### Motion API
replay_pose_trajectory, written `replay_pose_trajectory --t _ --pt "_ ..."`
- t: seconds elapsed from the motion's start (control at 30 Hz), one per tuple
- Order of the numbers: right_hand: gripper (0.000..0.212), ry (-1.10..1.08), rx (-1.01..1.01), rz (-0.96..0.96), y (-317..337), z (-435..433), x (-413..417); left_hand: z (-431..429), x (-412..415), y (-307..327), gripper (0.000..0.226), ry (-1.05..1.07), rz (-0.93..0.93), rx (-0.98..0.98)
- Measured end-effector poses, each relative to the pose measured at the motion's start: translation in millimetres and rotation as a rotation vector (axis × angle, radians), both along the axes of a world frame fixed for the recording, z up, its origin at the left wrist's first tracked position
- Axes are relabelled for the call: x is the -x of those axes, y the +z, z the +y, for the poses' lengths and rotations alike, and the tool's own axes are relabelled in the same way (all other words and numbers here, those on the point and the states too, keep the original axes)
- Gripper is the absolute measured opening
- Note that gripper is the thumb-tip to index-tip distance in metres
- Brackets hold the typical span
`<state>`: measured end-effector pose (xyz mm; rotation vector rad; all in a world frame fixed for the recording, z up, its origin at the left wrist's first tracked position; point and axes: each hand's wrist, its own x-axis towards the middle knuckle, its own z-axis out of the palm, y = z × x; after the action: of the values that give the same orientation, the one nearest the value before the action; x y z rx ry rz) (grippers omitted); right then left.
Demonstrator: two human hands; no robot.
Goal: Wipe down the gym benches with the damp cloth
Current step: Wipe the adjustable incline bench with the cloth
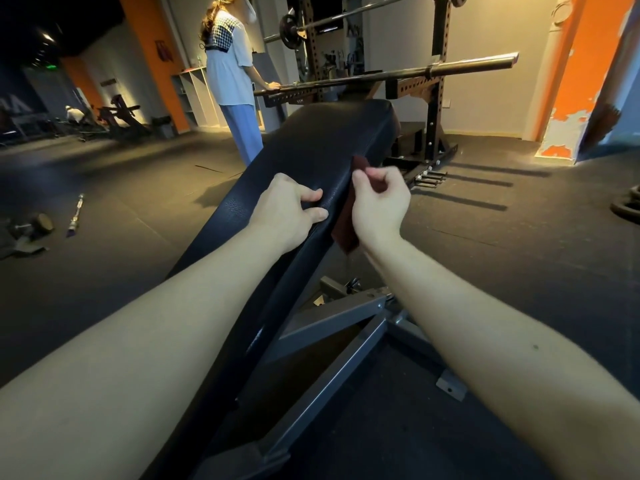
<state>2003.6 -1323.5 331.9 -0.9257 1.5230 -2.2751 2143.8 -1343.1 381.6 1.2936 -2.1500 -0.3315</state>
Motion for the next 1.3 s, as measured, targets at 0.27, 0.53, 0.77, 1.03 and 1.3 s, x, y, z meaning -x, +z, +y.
replay_pose_trajectory --t 0.27,0.53,0.77,1.03,1.3 --pt "0.007 -0.090 0.007 -0.113 32.5 -9.7 14.8 3.6 -1.0 1.0 0.044 -0.018 0.000 0.013" --pt "0.007 0.030 0.009 -0.070 -4.7 11.3 -19.3 0.3 -3.5 -2.7 0.043 -0.049 0.017 0.033" --pt "0.007 -0.093 -0.009 -0.108 32.7 -16.7 17.1 -3.0 -3.0 -6.2 0.044 -0.031 0.005 0.056" --pt "0.010 0.134 -0.092 -0.112 -50.5 44.2 -62.4 5.6 -1.9 -4.8 0.043 -0.020 0.018 0.071" --pt "0.008 -0.011 -0.128 -0.214 3.9 10.0 -22.9 42.5 -57.3 -13.9 0.026 0.027 -0.006 -0.021"
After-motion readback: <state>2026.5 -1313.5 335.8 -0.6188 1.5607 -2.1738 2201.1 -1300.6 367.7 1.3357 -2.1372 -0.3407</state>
